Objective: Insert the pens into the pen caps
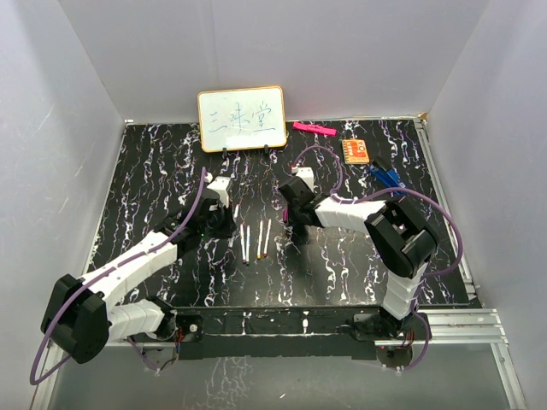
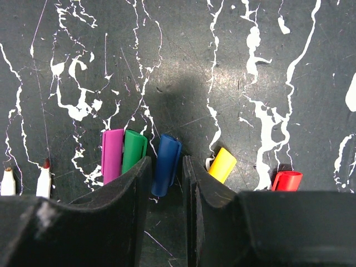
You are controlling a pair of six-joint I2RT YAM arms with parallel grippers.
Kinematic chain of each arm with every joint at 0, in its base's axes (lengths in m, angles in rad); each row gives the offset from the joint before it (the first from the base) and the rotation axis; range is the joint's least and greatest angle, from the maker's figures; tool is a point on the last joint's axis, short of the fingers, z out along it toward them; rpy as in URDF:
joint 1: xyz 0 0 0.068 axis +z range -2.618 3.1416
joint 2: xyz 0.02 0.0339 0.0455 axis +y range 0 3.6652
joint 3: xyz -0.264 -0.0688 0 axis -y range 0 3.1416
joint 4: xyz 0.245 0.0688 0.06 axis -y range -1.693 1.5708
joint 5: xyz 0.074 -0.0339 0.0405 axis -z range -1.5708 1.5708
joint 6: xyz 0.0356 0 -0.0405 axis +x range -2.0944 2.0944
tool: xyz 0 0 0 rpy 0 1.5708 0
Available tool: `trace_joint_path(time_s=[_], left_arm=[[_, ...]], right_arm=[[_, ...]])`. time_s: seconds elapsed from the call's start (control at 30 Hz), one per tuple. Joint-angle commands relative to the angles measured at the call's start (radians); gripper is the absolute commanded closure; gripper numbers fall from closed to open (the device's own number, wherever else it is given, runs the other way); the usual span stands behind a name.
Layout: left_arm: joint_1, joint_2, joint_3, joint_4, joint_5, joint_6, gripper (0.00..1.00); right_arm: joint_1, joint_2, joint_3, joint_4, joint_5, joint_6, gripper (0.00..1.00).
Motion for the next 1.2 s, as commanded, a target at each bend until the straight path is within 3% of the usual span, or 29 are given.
trace_joint_path(time_s=[0.0,0.2,0.43,0.93,1.17], left_arm=[[-0.004,0.0,0.029,-0.012,0.011,0.003,1.0],[-0.004,-0.006,0.021,-0.011,0.015,0.0,1.0],[-0.003,0.002,0.022,-0.002,0.023,-0.004,1.0],[-0.003,0.023,0.008,0.05,0.098,-0.018,1.0],[-0.003,0.013,0.007,0.043,0.088,-0.016,1.0]], right_arm=[[0.007,0.003,0.018,0.008,0.006,0.025,0.73],[0.007,0.005,0.012,-0.005,0.019,0.033,0.75],[0.007,0.033,0.028,-0.045,0.035,0.032,1.0],[0.007,0.078,0.087,-0.139,0.062,0.012,1.0],[0.007,0.086,0.075,-0.139,0.061,0.022,0.87]])
